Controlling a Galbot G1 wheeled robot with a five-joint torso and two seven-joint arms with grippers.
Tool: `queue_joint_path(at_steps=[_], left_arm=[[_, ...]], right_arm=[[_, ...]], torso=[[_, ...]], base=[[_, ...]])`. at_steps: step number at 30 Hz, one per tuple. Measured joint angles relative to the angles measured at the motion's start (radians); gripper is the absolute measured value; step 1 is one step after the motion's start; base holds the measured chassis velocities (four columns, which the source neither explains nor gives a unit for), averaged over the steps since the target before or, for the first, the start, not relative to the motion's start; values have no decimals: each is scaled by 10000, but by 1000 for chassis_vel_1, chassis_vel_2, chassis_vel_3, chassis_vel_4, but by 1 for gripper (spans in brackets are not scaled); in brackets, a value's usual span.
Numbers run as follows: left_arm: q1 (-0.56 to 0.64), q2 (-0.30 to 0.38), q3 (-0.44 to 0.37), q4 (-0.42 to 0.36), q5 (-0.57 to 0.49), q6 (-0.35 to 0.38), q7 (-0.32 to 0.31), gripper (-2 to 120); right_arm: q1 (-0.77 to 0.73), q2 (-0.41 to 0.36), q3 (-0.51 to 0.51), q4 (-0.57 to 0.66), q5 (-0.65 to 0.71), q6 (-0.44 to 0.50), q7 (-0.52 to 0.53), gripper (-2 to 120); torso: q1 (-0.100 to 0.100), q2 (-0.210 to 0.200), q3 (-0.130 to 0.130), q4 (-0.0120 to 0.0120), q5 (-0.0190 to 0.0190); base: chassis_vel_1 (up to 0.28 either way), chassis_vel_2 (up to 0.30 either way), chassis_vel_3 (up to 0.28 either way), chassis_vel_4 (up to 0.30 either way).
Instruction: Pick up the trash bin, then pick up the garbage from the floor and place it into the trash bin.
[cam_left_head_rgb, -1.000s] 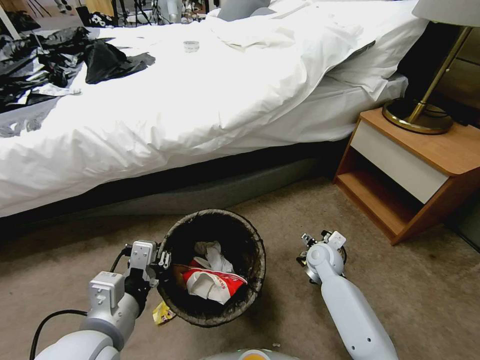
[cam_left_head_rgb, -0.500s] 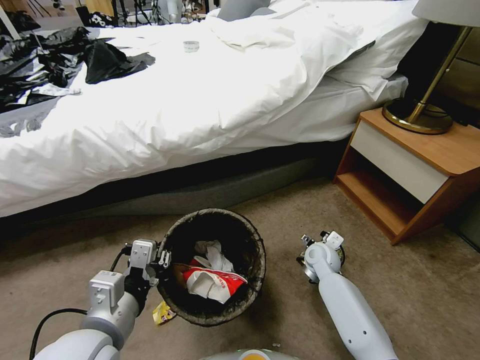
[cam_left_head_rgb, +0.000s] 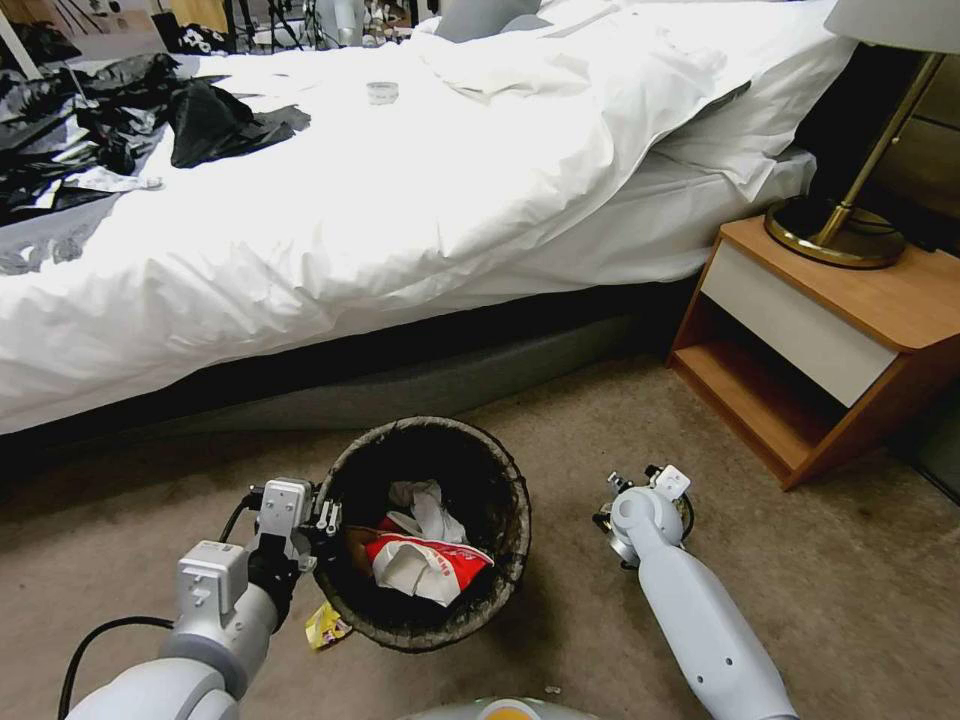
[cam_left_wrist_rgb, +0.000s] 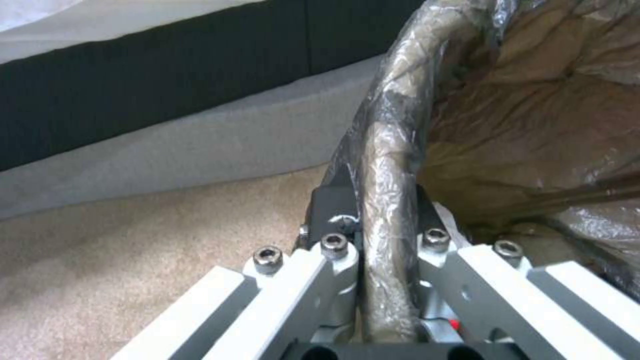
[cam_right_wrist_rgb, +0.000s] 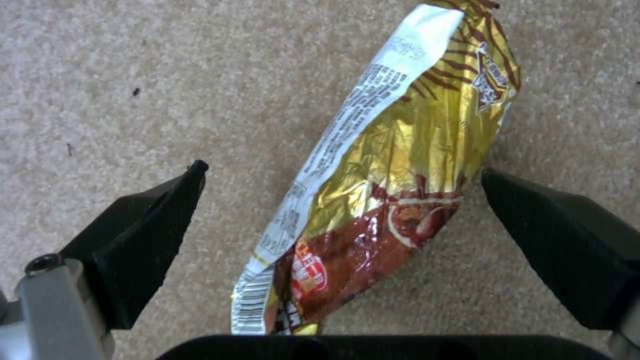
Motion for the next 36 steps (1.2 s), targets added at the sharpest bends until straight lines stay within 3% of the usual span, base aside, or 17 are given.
queue_joint_path(at_steps=[14, 18, 36], left_arm=[[-15, -15, -8, 0, 24, -10, 0, 1], [-38, -15, -8, 0, 26, -15, 0, 1], [-200, 81, 4, 0, -58, -28, 0, 1]], right_arm=[[232, 28, -119, -698, 35, 201, -254, 100], [251, 23, -131, -818, 66, 232, -330, 95], [265, 12, -248, -874, 82, 357, -319, 28]], torso=[[-1, 0, 0, 1, 0], [-1, 0, 0, 1, 0], [-1, 0, 0, 1, 0]], base=[[0, 0, 0, 0], [0, 0, 0, 0], [0, 0, 0, 0]])
